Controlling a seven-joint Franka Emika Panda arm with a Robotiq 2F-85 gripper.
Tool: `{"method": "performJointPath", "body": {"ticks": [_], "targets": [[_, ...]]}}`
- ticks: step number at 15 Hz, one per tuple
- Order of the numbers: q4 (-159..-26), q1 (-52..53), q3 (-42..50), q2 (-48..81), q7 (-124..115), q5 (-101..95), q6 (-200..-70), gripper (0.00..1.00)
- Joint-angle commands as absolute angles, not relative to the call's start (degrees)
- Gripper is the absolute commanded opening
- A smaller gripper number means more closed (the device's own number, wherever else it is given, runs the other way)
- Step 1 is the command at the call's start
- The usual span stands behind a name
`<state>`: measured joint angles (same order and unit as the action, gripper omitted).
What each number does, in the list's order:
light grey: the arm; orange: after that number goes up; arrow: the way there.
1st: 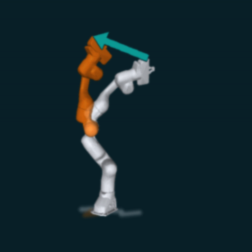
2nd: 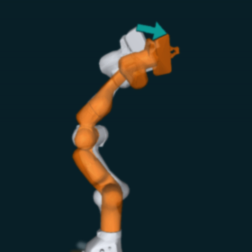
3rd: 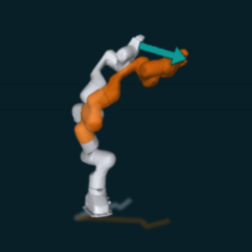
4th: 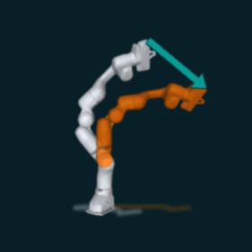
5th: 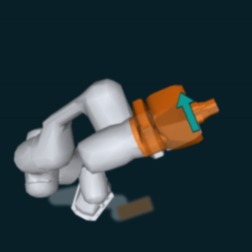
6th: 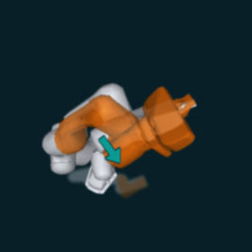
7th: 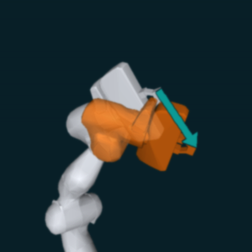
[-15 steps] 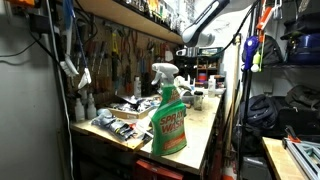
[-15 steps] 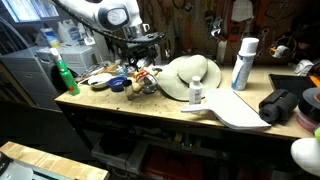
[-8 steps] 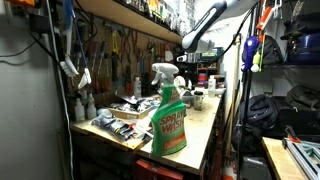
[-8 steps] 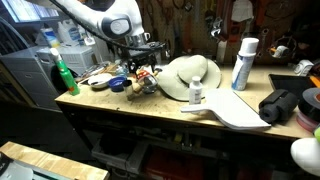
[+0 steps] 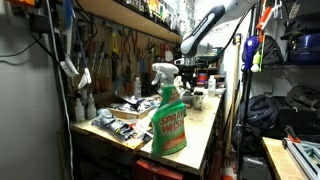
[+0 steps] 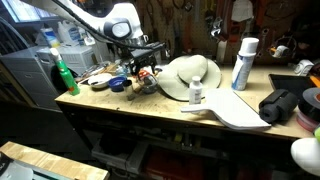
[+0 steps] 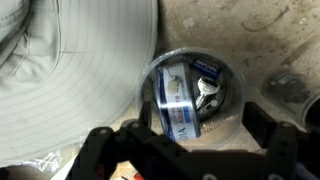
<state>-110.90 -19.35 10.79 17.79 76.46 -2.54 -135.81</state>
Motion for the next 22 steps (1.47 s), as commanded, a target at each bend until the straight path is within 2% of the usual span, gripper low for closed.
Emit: {"method": "performJointPath", "body": {"ticks": [1, 3, 4, 6, 7, 10, 16, 22], "targets": [[-110.59, -19.85, 9.62, 19.12, 78.75, -2.42, -139.0, 0.73], [-110.39, -19.64, 9.51, 19.62, 78.67, -3.28, -139.54, 0.69], [-110.32, -19.63, 9.47, 19.84, 78.8, -3.43, -139.79, 0.64], [-110.05, -19.64, 9.49, 20.25, 78.7, -3.76, -139.99, 0.4], [-110.0, -19.63, 9.55, 20.33, 78.7, -4.06, -140.05, 0.36], [-109.87, -19.48, 9.87, 19.82, 78.11, -5.19, -139.86, 0.14], [-110.73, -19.67, 10.29, 15.89, 78.97, -5.99, -136.1, 0.14], [-113.5, -21.98, 9.11, 7.82, 94.03, 5.87, -124.63, 0.14]]}}
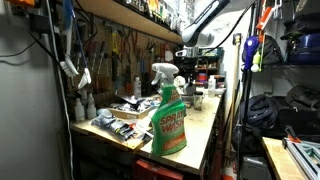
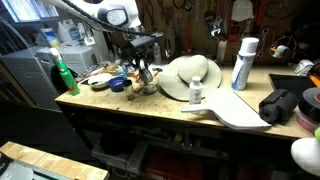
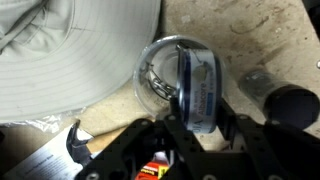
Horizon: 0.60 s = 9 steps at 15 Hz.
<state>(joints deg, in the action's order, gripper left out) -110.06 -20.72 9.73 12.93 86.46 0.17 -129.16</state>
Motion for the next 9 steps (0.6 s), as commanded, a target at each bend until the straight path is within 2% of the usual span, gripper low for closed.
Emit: {"method": "performJointPath", "body": {"ticks": [1, 9], "targets": [[-113.86, -21.6, 9.81, 6.74, 95.34, 6.73, -122.75, 0.14], [-122.89, -18.59, 11.74, -4.05, 104.61, 13.97, -118.01, 0.14]]}}
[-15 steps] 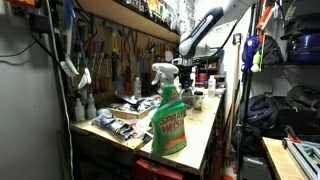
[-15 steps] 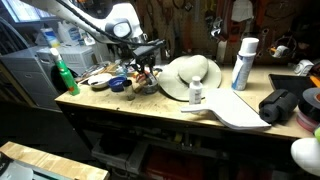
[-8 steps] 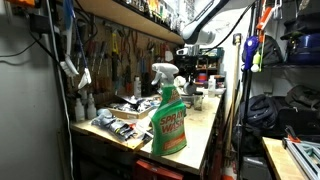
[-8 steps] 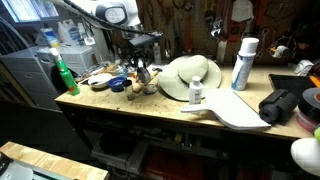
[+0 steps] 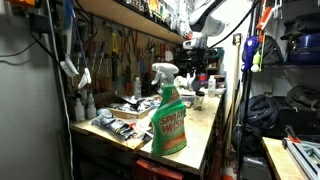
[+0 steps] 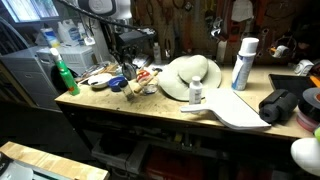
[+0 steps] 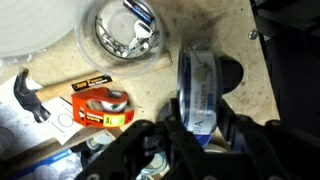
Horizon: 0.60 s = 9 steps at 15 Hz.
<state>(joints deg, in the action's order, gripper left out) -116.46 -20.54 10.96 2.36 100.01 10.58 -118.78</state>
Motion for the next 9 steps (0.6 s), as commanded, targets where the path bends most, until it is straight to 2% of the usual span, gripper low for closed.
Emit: {"method": "performJointPath", "body": {"ticks": [1, 5, 9], "targets": [[-124.51, -17.71, 11.66, -5.56, 105.71, 14.38, -117.77, 0.14], [-131.04, -13.02, 10.43, -10.66, 102.59, 14.44, -124.11, 0.14], [-135.42, -8.72, 8.4, -10.64, 93.01, 13.83, -141.8, 0.14]]}}
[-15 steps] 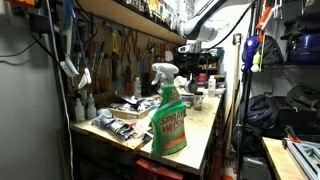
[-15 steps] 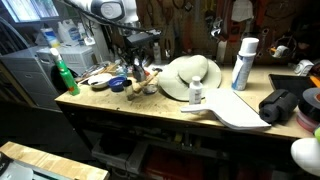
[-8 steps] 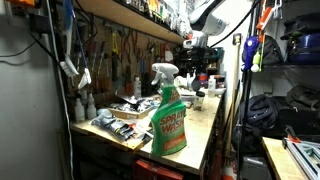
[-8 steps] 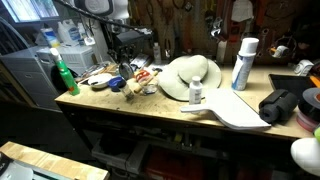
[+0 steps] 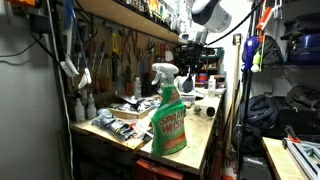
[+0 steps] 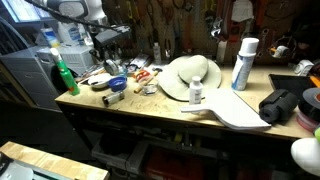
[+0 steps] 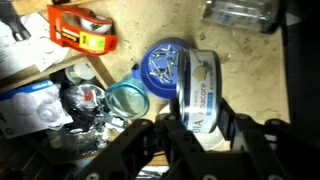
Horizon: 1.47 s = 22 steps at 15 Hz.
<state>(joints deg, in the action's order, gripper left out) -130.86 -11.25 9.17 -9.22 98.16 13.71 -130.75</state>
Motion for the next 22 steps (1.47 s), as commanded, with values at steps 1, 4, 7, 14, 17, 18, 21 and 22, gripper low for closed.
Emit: {"method": "performJointPath", "body": {"ticks": [1, 4, 7, 14, 17, 18, 21, 22], "targets": [[-136.31, -8.06, 7.78, -9.9, 90.24, 12.01, -146.71, 0.14], [-137.04, -8.58, 6.26, -7.54, 79.77, -0.1, -150.46, 0.14], [-135.58, -8.32, 6.49, -6.71, 74.16, -8.96, -145.15, 0.14], [-129.42, -6.14, 8.0, -4.6, 85.36, -0.43, -131.45, 0.14], [-127.57, -6.02, 7.33, -1.78, 84.86, 0.12, -131.32, 0.14], [-127.19, -6.0, 7.13, -0.88, 84.23, -0.17, -132.16, 0.14], [-126.01, -6.11, 6.51, 2.01, 82.55, -0.98, -133.74, 0.14], [-125.61, -6.16, 6.3, 2.72, 82.75, -0.64, -133.83, 0.14]]}}
